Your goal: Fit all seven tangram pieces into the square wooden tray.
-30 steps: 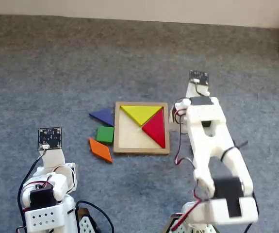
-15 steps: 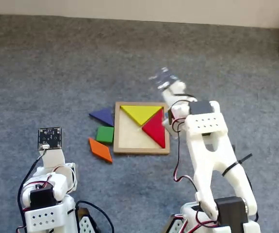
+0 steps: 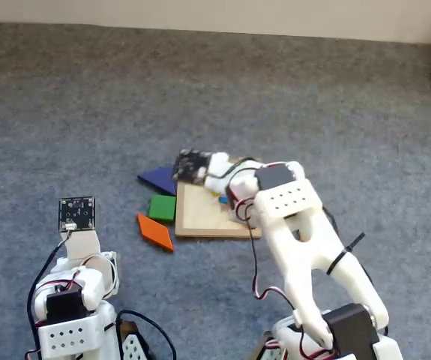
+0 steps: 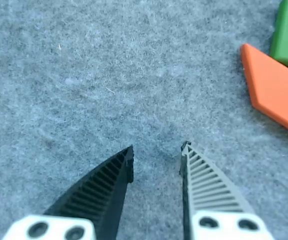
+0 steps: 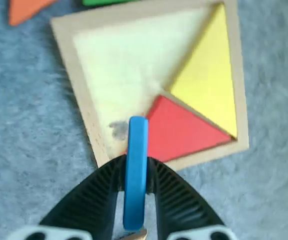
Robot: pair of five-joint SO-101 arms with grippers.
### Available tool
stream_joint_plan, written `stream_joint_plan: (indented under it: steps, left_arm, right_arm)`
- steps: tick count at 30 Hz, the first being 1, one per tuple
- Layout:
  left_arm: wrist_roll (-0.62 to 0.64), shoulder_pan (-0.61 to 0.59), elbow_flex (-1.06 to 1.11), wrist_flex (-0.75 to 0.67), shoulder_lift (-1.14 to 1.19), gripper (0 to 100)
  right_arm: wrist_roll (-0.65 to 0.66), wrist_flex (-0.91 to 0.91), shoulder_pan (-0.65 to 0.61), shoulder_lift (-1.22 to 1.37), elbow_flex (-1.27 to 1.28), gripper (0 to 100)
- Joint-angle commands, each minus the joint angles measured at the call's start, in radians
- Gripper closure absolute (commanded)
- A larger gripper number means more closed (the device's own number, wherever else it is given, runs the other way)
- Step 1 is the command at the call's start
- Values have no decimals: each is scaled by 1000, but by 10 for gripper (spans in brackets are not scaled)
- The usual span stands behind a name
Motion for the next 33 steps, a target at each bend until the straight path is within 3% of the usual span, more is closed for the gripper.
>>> stream_joint_plan:
  steps: [1, 13, 20, 30, 33]
  left_arm:
    - [-6, -8, 19, 12, -53, 842]
    - [-6, -8, 19, 12, -53, 842]
    - [-6, -8, 19, 12, -53, 842]
    - [-6, -8, 19, 12, -53, 842]
    - [-6, -8, 19, 12, -53, 842]
  right_arm:
    - [58, -2, -48, -44, -5, 993]
    - [64, -515, -85, -45, 314, 974]
    - [60, -515, -82, -54, 335, 779]
    - [57, -473, -84, -124, 328, 779]
    - [-86, -418, -85, -186, 321, 811]
